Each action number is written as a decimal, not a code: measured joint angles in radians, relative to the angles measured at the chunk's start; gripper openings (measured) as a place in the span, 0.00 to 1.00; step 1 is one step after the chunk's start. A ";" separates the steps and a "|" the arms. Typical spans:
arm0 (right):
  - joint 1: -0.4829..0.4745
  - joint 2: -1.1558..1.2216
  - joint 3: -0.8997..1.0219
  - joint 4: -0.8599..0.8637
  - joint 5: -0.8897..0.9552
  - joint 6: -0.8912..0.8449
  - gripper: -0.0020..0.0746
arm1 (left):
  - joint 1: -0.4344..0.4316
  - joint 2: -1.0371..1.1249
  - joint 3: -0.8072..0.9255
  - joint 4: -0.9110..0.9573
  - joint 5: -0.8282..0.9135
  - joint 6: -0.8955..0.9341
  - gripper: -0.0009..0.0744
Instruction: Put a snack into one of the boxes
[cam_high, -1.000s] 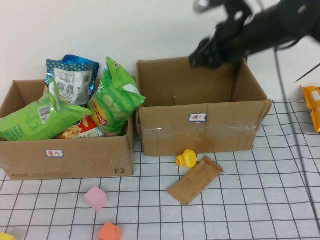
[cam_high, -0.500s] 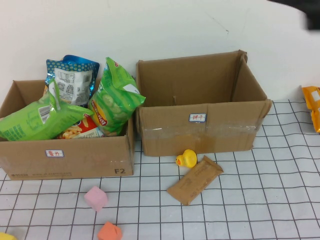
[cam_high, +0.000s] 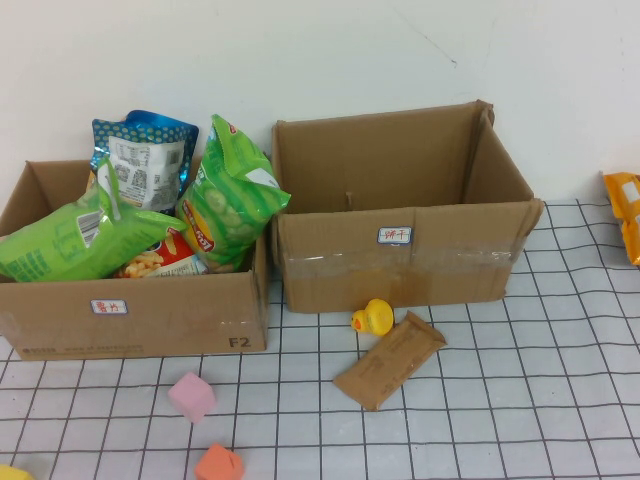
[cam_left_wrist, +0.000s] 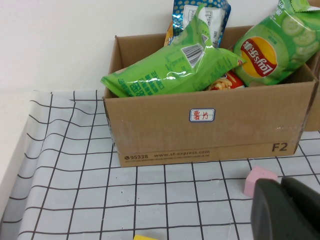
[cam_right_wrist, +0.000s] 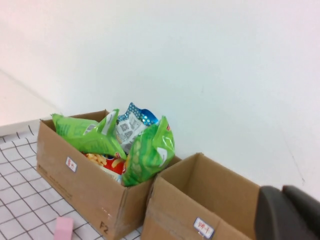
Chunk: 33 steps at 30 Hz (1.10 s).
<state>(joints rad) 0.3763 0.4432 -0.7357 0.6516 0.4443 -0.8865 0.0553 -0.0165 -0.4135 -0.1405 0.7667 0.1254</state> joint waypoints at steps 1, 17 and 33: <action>0.000 -0.031 0.024 0.000 -0.003 0.007 0.03 | 0.000 0.000 0.000 0.000 0.000 0.000 0.01; 0.000 -0.235 0.412 -0.070 -0.162 0.065 0.03 | 0.000 0.000 0.000 0.000 0.000 -0.002 0.01; -0.364 -0.404 0.759 -0.500 -0.424 0.584 0.03 | 0.000 0.000 0.000 0.000 0.000 -0.002 0.01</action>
<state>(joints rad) 0.0121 0.0389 0.0233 0.1514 0.0200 -0.3024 0.0553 -0.0165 -0.4135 -0.1405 0.7667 0.1235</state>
